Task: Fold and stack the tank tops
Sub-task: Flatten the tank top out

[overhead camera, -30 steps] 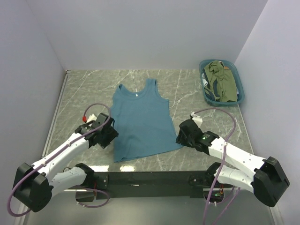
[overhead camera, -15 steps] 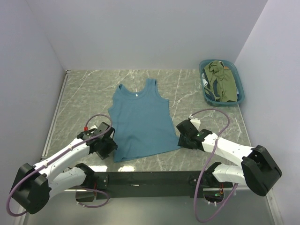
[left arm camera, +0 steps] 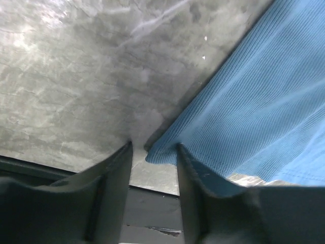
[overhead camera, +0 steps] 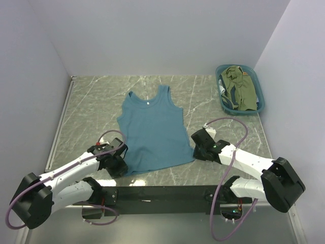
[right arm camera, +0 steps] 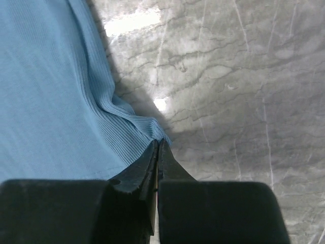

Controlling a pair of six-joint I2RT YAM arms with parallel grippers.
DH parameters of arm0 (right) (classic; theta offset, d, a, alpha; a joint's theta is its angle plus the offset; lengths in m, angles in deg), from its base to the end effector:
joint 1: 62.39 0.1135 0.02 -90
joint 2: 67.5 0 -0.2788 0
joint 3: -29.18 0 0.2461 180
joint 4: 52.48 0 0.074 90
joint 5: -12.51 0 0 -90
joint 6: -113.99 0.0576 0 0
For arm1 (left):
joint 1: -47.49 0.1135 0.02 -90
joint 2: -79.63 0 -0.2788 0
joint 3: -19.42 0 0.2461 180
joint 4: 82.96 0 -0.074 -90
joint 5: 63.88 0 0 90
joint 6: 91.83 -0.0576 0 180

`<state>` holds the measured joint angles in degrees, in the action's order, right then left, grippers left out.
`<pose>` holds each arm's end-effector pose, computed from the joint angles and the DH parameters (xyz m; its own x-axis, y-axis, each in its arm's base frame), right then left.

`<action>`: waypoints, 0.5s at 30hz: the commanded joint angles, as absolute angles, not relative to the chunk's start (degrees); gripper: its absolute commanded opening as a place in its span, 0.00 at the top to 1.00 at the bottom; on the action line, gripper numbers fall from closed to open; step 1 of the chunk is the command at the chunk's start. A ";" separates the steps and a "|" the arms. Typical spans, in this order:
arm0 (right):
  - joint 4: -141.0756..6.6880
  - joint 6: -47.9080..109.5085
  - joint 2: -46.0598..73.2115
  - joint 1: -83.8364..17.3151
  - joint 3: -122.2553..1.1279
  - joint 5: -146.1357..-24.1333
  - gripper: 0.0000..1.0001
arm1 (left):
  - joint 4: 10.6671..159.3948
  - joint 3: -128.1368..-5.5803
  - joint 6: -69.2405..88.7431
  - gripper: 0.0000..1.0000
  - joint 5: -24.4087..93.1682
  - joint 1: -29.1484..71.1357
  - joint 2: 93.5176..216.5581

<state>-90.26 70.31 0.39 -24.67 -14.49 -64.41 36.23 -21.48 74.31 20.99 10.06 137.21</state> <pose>0.1666 0.1124 0.1560 -0.8526 0.2312 -0.4687 0.1516 0.9677 0.2015 0.1101 -0.0778 0.1500 -0.7585 -0.6372 -0.1366 -0.6113 0.7684 -0.1894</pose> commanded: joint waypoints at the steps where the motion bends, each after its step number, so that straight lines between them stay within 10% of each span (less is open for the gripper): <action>1: -89.97 69.60 -1.93 -25.03 -15.42 -64.66 1.00 | 38.54 -20.00 75.08 0.58 22.87 8.65 139.92; 6: -93.05 69.16 -6.06 -25.21 -17.18 -64.84 1.00 | 39.16 -21.40 74.38 0.73 20.41 8.56 141.24; 9: -94.98 68.72 -8.79 -25.21 -18.68 -65.27 1.00 | 39.68 -22.98 72.98 0.98 19.62 8.56 140.54; 15: -99.99 67.67 -17.38 -25.83 -25.60 -66.94 1.00 | 35.39 -32.90 69.10 1.00 13.13 8.65 133.70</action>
